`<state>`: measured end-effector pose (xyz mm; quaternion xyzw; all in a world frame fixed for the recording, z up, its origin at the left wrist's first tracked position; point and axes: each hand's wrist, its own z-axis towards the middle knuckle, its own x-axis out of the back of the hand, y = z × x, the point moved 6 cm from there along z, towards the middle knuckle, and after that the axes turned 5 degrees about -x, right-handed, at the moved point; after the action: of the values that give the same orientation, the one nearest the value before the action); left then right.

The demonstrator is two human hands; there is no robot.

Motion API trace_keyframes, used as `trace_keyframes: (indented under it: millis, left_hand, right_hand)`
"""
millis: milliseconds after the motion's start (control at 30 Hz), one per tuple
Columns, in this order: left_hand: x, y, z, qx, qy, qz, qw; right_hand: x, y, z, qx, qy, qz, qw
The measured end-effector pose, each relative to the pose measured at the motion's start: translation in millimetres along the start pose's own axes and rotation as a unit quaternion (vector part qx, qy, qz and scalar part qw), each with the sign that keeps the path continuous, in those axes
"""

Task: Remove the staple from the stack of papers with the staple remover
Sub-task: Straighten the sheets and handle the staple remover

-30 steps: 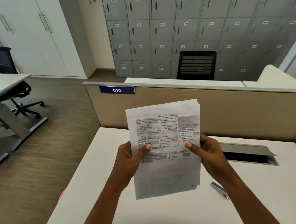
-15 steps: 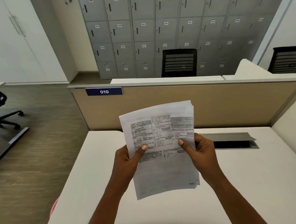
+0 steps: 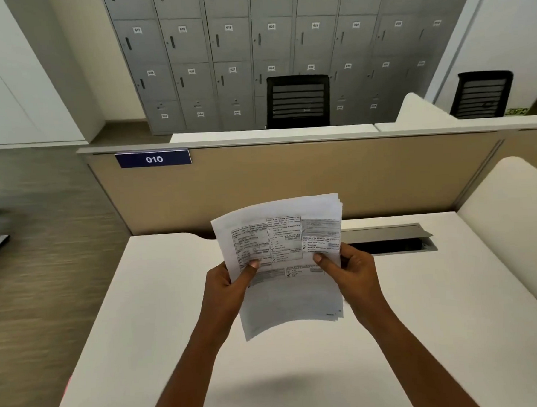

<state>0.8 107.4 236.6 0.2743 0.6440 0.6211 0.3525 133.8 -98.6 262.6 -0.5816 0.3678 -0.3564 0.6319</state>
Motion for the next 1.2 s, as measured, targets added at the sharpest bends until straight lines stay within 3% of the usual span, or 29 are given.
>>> trace_keyframes:
  millis: [467,733,900,1200]
  left_hand:
    - [-41,-113,17,0.04,0.094,0.043,0.994]
    - [-38,-157,17,0.061,0.069,0.051,0.994]
    - [-37,-162,17,0.029,0.049,0.032,0.998]
    - [-44,-160,19,0.048,0.027,0.022,0.998]
  right_hand:
    - [45,127,46,-0.083,0.016,0.0,0.996]
    - [50,183,44,-0.123,0.002,-0.034,0.992]
    - [54,195,37,-0.149,-0.02,-0.064,0.987]
    - [55,195,37,-0.12,-0.059,-0.095,0.987]
